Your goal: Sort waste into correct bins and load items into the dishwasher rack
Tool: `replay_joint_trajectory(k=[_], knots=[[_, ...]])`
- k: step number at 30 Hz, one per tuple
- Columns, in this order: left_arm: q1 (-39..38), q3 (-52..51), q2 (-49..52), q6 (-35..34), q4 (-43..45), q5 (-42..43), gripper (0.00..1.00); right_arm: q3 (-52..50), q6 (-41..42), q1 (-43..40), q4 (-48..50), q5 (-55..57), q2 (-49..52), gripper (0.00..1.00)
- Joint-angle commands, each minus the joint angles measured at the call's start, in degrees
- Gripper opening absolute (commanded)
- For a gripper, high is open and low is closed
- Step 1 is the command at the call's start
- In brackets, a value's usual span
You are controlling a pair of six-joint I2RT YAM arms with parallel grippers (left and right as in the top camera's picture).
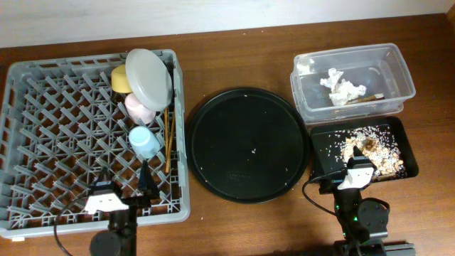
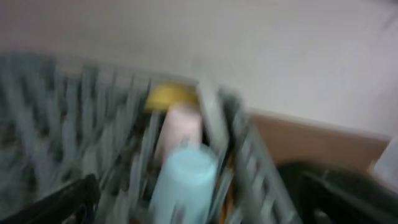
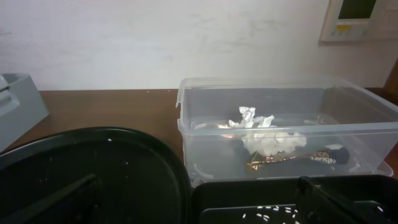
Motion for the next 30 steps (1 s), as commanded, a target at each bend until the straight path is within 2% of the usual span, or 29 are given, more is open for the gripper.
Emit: replay_joint_trajectory(k=[1,4,30], knots=[[-0.8,-0.4,-0.3,6.4,-1.4,-2.2,0.99,-0.3,0.0,0.2,-0.4,0.1,-0.4,0.99],[-1.1,-0.4,-0.3,9.2,-1.5,-1.8,0.99,-0.3,0.0,0.2,-0.4,0.1,-0.4,0.99],[-1.0,-0.4,-0.3,9.2,-1.7,-0.6,0.99,-0.3,0.0,0.2,-0.4,0.1,-0.4,0.99]])
